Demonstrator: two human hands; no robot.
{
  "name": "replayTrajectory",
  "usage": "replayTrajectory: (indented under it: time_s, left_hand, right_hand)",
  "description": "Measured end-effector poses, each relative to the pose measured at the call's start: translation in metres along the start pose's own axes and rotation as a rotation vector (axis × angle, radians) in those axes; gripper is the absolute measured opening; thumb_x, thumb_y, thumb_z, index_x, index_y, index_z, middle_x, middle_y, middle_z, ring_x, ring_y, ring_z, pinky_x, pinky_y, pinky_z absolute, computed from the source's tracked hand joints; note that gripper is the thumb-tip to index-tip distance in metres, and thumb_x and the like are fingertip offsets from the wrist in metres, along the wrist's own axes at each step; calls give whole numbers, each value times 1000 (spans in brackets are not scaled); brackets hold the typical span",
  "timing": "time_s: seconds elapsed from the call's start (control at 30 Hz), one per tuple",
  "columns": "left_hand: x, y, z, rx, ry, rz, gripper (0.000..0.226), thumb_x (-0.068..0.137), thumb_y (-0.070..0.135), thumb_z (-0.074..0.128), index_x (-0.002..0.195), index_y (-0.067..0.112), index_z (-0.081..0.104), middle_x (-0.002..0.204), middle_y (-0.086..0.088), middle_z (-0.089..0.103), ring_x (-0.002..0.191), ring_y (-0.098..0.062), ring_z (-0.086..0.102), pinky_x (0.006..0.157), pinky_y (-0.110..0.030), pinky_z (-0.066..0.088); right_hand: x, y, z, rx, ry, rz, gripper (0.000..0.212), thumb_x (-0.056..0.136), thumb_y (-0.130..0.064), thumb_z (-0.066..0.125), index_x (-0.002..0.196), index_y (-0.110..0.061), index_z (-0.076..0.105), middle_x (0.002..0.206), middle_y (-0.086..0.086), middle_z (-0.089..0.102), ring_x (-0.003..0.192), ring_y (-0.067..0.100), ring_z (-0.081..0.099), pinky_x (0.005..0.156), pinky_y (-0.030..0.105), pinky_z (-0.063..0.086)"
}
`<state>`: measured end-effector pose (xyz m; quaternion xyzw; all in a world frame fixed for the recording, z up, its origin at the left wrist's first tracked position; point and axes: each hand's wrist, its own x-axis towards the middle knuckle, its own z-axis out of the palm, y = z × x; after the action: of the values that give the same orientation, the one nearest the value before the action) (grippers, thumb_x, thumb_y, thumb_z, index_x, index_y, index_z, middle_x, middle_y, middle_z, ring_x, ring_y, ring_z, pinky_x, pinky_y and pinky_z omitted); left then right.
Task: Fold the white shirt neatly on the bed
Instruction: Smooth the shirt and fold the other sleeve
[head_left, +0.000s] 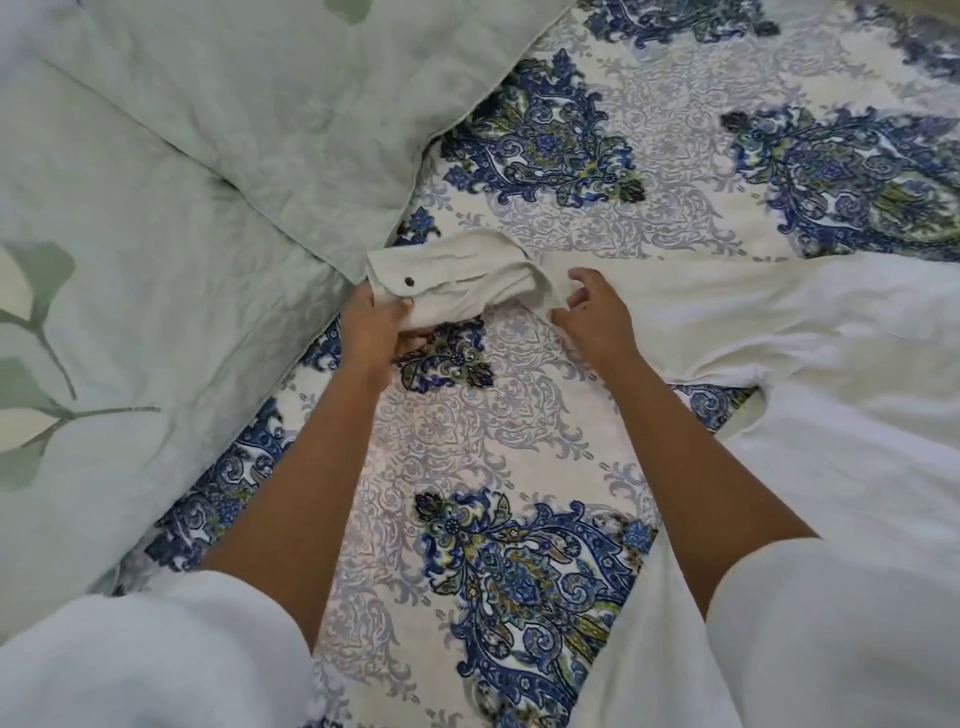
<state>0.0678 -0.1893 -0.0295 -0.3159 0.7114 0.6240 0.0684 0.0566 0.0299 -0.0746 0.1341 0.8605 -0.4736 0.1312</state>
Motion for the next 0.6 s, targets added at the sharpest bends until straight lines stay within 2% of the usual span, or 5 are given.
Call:
replayTrajectory:
  time_s: [0.17,0.37,0.47,0.53,0.6]
  left_hand:
    - [36,53,-32,311,21,305,12,87,1,55,76,5,53,73,-13,55,32,-2,44,30,-18,34]
    - [77,93,-40,443,-25,244,24,87,5,60,67,19,54,57,-6,56,29,-7,51,28,-14,24]
    - [96,86,-36,498,27,131,10,87,4,59,77,6,61,67,-8,57,51,-20,61,34,-18,40]
    - [105,70,-37,618,103,121,18,85,2,56,100,-5,64,88,-17,62,85,-36,63,61,-30,53]
    - [96,53,-33,652,187,130,27,84,0,49,107,-4,62,112,-22,61,104,-34,58,83,-36,48]
  right_hand:
    - [2,-16,17,-374,-14,-297,26,87,-12,52,110,-10,65,102,11,61,99,28,54,68,30,42]
    - [-21,-5,53,-787,62,-512,34,80,-13,65,114,-12,64,106,12,65,92,29,59,71,36,48]
    - [-27,0,66,-781,-93,-468,46,95,-34,45,136,-13,46,141,12,45,122,31,45,95,45,38]
    - [-33,8,73,-768,-154,-450,56,97,-45,33,144,-15,32,154,8,26,137,29,29,106,46,26]
    - [-35,15,78,-763,-201,-436,64,96,-51,23,149,-16,20,159,6,11,145,26,13,114,45,12]
